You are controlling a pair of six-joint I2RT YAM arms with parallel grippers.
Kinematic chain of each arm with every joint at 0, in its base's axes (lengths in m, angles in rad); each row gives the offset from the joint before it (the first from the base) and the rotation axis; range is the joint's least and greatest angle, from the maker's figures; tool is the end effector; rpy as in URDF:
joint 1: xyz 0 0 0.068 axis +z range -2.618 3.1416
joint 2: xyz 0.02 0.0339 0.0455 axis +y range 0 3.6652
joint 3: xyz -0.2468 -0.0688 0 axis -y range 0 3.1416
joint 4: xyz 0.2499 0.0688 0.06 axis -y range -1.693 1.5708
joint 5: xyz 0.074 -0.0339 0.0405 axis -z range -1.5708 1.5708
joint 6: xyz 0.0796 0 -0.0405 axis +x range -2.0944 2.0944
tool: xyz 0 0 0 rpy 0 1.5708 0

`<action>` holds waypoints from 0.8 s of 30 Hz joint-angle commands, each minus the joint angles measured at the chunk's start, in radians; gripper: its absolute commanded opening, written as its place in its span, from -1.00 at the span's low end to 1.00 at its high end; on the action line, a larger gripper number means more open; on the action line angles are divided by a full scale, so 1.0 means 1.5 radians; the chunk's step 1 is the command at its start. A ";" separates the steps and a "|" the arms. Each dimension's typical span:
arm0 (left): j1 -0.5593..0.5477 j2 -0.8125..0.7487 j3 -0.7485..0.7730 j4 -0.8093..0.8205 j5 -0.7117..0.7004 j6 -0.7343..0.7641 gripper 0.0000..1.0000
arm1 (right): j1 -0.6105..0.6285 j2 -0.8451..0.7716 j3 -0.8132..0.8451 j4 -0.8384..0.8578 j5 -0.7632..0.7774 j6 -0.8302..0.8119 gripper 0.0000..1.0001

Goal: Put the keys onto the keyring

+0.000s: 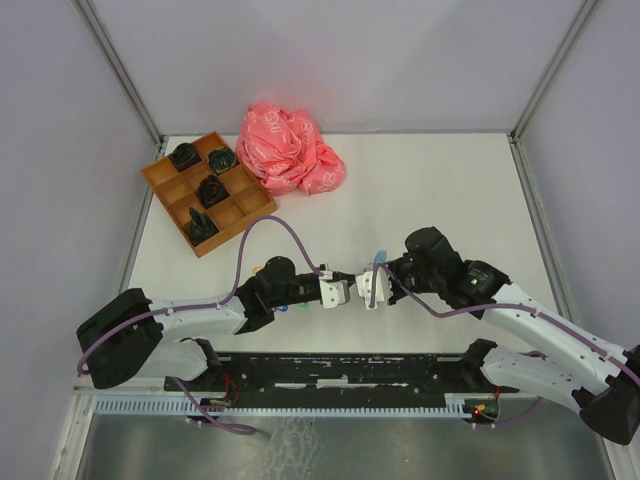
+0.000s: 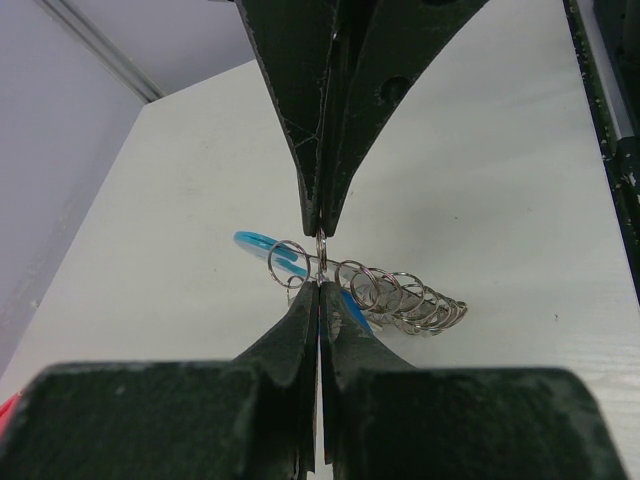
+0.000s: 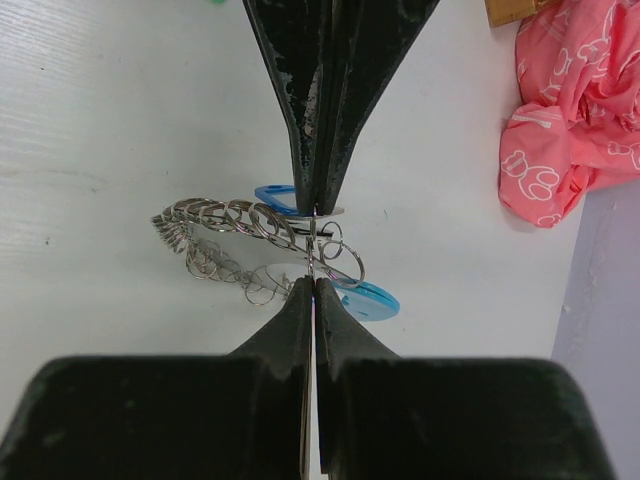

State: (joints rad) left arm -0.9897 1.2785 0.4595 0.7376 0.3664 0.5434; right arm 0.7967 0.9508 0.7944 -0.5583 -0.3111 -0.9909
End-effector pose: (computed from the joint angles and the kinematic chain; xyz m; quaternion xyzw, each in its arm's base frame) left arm 0.1470 -0.2758 0.1962 0.5904 0.4351 -0.2781 0.6202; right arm 0.1545 0.1929 0.2365 -0.7409 0.5129 0.1005 0.4218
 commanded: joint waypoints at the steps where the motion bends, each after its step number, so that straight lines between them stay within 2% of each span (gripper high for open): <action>1: -0.004 0.002 0.027 0.021 0.002 0.014 -0.95 | 0.003 -0.002 0.010 0.034 -0.003 0.012 -0.99; 24: -0.004 0.005 0.033 0.019 0.004 0.000 -0.95 | 0.004 -0.002 0.007 0.049 0.001 0.037 -0.99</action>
State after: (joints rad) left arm -0.9901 1.2835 0.4767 0.7322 0.3676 0.5430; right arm 0.7967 0.9512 0.7944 -0.5400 -0.3130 -0.9497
